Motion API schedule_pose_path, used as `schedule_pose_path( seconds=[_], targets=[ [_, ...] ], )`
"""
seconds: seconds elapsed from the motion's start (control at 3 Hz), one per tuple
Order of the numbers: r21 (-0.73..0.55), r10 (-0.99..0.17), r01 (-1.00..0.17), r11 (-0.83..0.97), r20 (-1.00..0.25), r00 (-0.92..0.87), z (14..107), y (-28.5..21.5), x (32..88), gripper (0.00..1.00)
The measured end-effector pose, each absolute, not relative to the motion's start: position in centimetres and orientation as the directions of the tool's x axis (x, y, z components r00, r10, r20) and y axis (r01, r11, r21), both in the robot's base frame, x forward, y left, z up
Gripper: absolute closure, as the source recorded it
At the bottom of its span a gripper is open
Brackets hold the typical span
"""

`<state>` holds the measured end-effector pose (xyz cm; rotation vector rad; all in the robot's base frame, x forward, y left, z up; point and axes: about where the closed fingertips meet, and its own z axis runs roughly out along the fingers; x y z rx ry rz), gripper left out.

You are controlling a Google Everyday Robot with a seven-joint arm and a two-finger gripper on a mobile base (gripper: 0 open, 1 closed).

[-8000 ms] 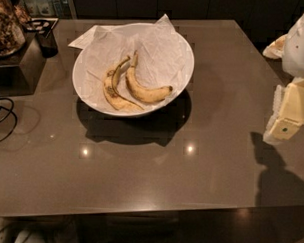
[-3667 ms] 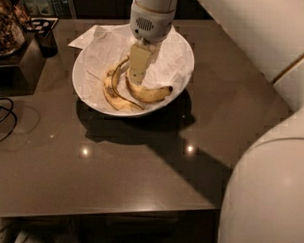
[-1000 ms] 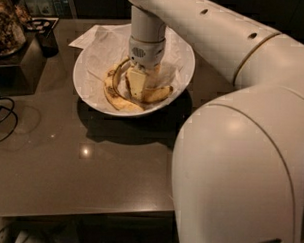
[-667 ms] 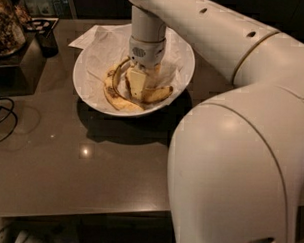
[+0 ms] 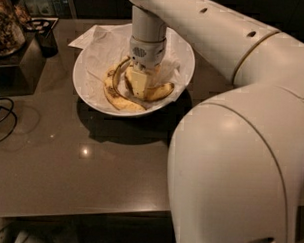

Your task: Pick banana from white bowl

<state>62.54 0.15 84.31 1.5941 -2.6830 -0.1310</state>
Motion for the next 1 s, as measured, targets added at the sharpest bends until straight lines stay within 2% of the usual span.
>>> schedule_pose_path(
  seconds=[0.33,1.0],
  targets=[
    [0.081,-0.877,-0.876,0.476,-0.027,-0.479,84.3,0.2,62.5,1.00],
    [0.041,-0.885,-0.887,0.460,-0.069,-0.461,86.0,0.4,62.4,1.00]
  ],
)
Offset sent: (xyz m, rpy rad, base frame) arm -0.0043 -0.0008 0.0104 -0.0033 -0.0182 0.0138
